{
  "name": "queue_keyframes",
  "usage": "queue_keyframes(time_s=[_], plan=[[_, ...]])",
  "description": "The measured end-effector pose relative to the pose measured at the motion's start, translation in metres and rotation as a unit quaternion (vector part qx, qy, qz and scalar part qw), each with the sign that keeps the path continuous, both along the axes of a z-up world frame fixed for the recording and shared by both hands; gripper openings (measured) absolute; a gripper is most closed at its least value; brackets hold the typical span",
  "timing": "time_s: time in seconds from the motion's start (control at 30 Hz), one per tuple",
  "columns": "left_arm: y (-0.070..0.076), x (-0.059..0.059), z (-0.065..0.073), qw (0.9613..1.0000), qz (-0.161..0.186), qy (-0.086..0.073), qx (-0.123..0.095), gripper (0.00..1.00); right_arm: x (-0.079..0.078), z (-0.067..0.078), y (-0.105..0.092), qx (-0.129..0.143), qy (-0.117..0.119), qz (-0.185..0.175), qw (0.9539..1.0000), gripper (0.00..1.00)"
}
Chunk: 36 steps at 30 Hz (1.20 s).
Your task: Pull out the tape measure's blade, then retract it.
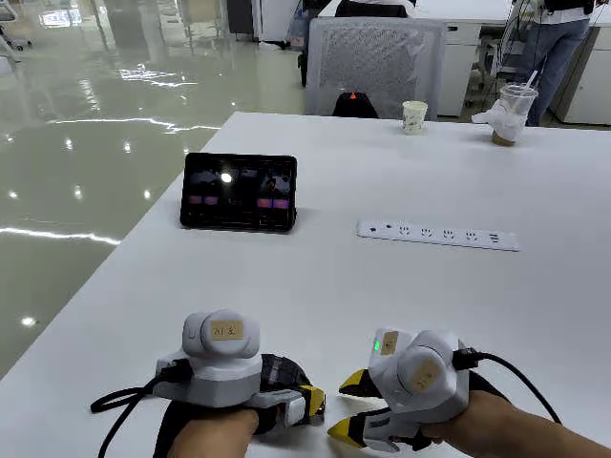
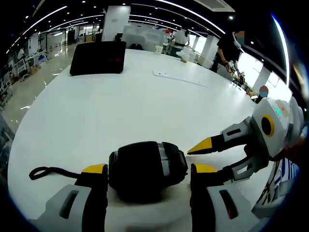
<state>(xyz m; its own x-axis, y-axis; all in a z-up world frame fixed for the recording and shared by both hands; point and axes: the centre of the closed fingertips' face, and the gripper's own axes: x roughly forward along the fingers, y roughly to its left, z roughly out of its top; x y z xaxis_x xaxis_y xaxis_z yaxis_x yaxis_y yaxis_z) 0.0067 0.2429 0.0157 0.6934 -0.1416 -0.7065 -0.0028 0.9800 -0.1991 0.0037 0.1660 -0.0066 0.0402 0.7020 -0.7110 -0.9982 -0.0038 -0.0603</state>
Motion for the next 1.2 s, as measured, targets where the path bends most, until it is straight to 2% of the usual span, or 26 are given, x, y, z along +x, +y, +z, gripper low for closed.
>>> queue_keyframes(time_s=[0.5, 1.2], plan=[[0.001, -0.01, 0.004, 0.9993, -0.034, -0.006, 0.016, 0.72, 0.0, 0.008, -0.034, 0.0, 0.003, -0.04, 0.9992, 0.41], [0.004, -0.028, 0.006, 0.9974, -0.068, -0.011, 0.022, 0.75, -0.004, 0.012, -0.082, -0.002, 0.009, -0.095, 0.9954, 0.5]])
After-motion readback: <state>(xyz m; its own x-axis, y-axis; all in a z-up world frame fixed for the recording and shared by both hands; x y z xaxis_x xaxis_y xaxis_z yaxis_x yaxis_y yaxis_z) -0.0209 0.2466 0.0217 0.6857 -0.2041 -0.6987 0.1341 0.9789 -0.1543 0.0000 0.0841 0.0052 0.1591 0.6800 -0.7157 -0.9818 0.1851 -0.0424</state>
